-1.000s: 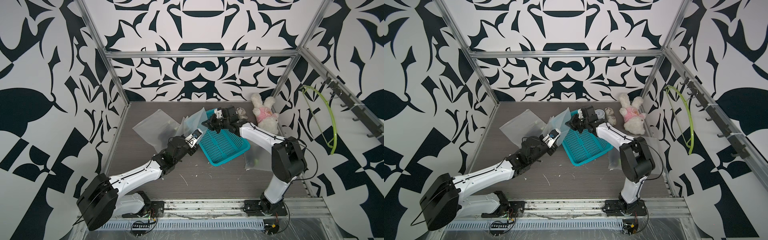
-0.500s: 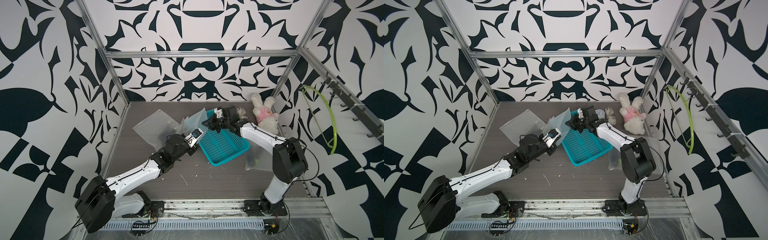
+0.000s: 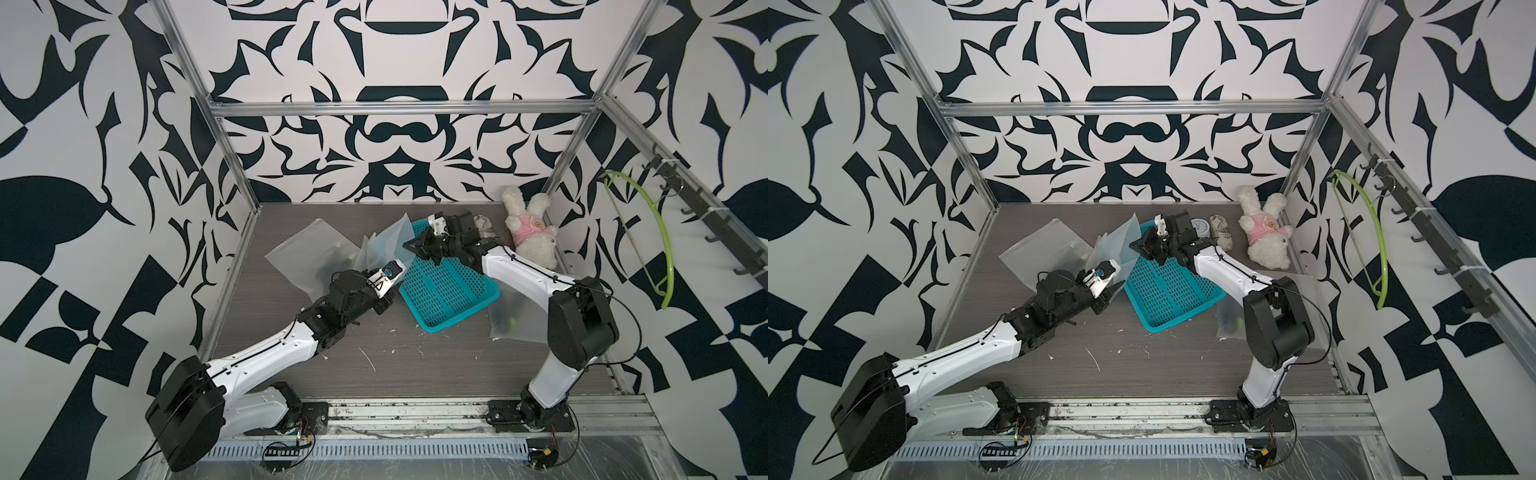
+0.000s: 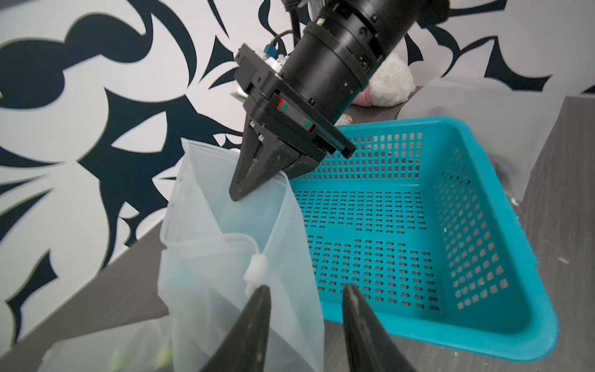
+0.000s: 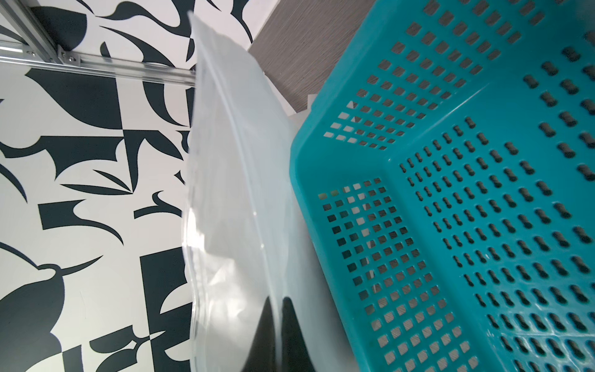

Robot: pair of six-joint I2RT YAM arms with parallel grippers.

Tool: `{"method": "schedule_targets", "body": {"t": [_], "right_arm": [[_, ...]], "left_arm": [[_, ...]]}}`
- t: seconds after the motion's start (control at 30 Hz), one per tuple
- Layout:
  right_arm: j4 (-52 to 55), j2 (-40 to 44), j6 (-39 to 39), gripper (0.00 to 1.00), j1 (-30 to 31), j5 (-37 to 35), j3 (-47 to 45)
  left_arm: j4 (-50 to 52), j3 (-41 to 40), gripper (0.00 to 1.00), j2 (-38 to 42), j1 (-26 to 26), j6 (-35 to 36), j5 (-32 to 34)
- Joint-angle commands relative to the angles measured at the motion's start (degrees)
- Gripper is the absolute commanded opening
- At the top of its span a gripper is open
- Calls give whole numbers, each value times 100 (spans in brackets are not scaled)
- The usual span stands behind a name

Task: Place the eggplant in a zip-top bag and seal the zipper
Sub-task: Adjust the zipper food storage bag at the center of the board.

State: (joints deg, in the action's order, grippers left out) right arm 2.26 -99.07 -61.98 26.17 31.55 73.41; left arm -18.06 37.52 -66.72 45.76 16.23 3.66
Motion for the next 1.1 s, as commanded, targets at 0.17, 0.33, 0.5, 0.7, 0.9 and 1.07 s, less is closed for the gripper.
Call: {"method": "schedule_targets", "body": {"t": [0.17, 0.33, 0.5, 0.7, 0.9, 1.07], "right_arm": [[-295, 250, -65, 0, 11, 71, -2], [-295, 317, -47, 0, -6, 47, -72], [-305, 270, -50, 0, -42, 44, -72], [-288, 239, -54, 0, -42, 44, -39], [-260, 246, -66, 0, -42, 18, 24], [-235, 212, -54, 0, -42, 19, 51]], "left_arm": [[-182, -148, 58, -119, -5, -157, 331], [-616, -412, 57, 172, -5, -441, 473], [-342, -564, 56, 653, 12, -867, 514], [-563, -708, 58, 569, 12, -1014, 405], [-901, -558, 59, 2, 17, -1061, 379], [-1051, -414, 61, -291, 113, -985, 205]]}}
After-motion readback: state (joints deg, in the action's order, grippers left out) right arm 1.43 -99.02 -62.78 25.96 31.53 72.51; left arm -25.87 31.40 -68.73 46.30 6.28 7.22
